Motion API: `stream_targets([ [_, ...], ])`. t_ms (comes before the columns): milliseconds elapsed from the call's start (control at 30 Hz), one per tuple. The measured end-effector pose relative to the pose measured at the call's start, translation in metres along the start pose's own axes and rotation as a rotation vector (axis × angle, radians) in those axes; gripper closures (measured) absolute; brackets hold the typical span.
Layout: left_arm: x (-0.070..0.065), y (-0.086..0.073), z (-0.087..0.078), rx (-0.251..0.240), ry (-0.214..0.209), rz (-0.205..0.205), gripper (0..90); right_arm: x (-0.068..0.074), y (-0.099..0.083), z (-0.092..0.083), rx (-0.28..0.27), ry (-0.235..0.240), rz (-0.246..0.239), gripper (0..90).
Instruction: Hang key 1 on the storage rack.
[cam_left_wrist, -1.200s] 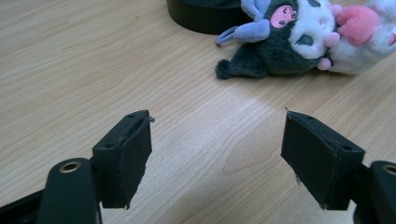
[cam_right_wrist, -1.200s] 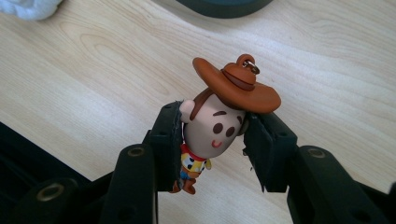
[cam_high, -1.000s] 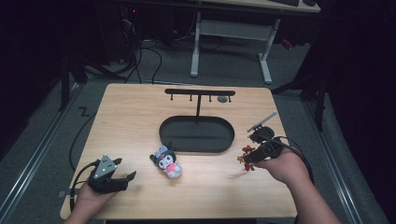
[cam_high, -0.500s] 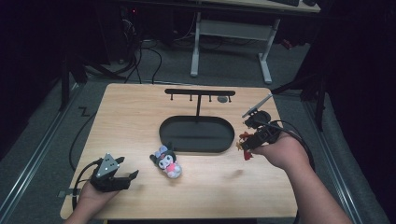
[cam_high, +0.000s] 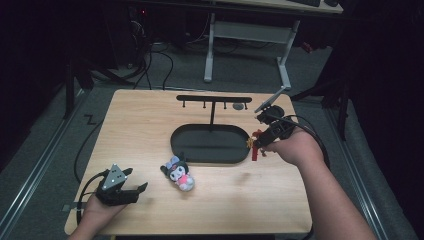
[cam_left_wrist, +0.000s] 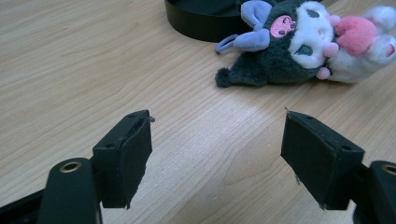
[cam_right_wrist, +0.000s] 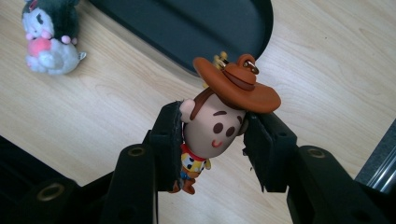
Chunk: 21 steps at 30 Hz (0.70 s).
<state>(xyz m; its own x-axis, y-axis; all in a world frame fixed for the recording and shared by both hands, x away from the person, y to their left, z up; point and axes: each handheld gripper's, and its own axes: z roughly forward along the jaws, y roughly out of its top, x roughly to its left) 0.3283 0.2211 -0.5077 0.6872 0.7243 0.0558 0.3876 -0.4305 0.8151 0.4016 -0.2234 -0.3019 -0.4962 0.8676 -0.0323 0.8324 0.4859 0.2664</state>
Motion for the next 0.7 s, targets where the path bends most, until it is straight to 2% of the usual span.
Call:
stream_targets([
  [400,0.002,0.002,0.004,0.002,0.001,0.000,25.1,-0.007,0.020,0.001,-0.004,-0.002,0.010,58.2],
  [700,0.003,-0.001,0.000,0.002,-0.001,-0.007,25.1,-0.013,0.030,0.003,-0.004,-0.020,0.030,58.2],
])
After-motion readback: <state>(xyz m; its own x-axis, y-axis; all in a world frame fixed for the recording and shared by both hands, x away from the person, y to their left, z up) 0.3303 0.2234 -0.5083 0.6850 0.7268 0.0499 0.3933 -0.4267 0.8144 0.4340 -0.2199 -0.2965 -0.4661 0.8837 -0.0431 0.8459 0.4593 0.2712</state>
